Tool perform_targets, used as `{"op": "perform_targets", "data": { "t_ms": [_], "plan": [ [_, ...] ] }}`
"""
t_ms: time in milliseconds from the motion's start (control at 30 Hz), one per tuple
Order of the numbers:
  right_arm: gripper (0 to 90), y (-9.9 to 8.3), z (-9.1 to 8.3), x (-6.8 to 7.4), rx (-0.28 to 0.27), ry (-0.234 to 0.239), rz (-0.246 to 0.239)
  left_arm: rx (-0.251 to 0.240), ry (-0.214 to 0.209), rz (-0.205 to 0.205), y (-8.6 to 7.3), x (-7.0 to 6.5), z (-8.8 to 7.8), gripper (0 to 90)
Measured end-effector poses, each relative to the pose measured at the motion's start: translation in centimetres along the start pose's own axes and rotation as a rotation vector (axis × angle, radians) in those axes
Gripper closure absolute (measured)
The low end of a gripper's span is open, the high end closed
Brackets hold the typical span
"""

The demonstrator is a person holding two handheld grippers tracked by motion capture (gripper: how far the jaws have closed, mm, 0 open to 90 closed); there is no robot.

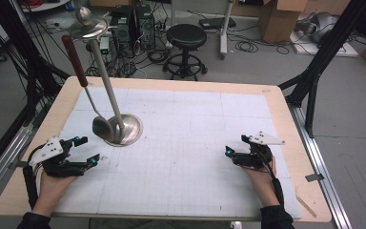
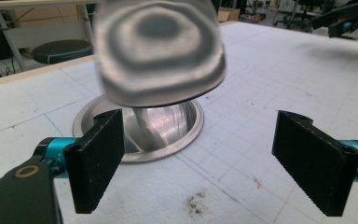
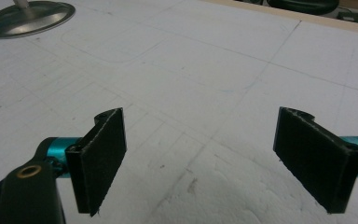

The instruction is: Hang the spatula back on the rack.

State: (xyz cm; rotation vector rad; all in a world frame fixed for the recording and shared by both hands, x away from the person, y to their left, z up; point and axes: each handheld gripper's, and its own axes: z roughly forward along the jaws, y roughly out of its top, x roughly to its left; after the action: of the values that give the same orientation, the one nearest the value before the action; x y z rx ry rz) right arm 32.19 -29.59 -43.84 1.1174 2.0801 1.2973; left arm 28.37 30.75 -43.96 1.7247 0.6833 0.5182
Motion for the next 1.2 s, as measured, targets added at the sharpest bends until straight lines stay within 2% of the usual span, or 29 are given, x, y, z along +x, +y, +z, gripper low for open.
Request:
{"op": "perform_targets", "data": {
  "t_ms": [133,267,400,733,1200],
  "plan": [
    [16.3,-0.6,-0.4,-0.6,0.008,-0.018,0.01,0.03,-0.014,-0.013,-0.3,0.2,0.2,17.6],
    [16.4,-1.0,-0.2,-1.1,0.026,-0.025,0.037,0.03,-0.023,-0.024,-0.4,0.2,0.3,17.3],
    [16.5,-1.1,-0.2,-1.2,0.019,-0.027,0.052,0.033,-0.032,-0.036,-0.5,0.3,0.3,16.2],
    [16.5,-1.1,-0.2,-1.3,0.024,-0.03,0.056,0.034,-0.038,-0.05,-0.5,0.5,0.2,14.4],
    [16.5,-1.1,-0.2,-1.3,0.023,-0.032,0.059,0.034,-0.029,-0.047,-0.5,0.5,0.2,14.2]
  ]
}}
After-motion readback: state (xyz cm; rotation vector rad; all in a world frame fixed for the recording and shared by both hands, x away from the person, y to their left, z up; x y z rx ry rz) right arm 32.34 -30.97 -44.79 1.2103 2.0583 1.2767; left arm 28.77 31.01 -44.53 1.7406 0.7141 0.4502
